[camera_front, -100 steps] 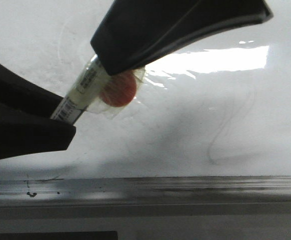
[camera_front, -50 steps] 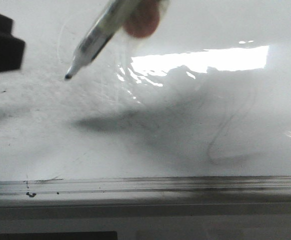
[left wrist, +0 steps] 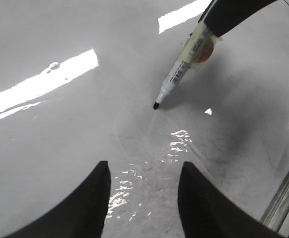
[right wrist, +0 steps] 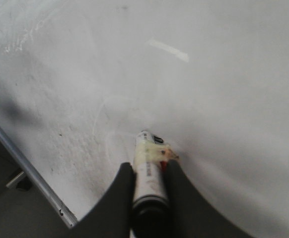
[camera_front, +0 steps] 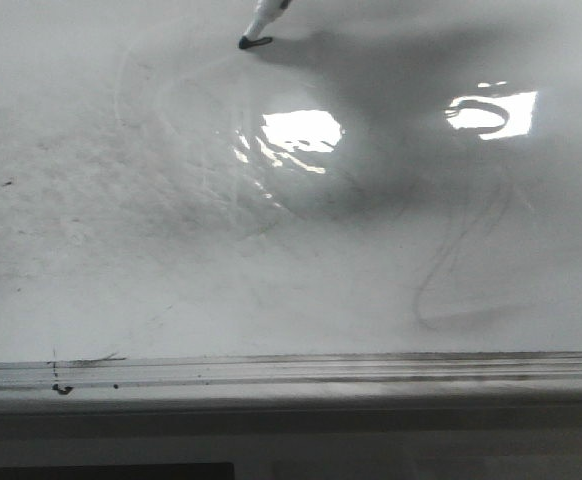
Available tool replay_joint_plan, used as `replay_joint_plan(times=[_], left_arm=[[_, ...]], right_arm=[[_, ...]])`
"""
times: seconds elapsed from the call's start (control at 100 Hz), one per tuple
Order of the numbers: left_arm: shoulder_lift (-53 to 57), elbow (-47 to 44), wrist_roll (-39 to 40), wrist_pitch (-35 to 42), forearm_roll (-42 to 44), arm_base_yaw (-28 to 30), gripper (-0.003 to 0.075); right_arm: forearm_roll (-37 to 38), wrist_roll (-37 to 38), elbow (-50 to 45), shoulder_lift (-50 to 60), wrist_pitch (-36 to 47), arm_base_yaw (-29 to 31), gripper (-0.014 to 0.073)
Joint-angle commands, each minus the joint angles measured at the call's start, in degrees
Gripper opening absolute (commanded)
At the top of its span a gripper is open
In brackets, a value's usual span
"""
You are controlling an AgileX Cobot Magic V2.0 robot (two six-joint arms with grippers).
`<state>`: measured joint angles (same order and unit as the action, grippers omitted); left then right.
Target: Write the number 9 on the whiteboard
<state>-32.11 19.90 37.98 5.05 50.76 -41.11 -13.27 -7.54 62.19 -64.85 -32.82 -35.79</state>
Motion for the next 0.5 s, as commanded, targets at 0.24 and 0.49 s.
replay_joint_plan(times=[0.24,0.49], left_arm=[[-0.1,1.9,0.8,2.1,-1.3,0.1,0.03],[-0.1,1.8,0.8,2.1,-1.3,0.1,0.03]], right_arm=[[8.8,4.0,3.6,0.5,-5.7,-1.0,-0.0043],[9.4,4.2,5.6,1.2,-3.4,0.4,-0.0043]])
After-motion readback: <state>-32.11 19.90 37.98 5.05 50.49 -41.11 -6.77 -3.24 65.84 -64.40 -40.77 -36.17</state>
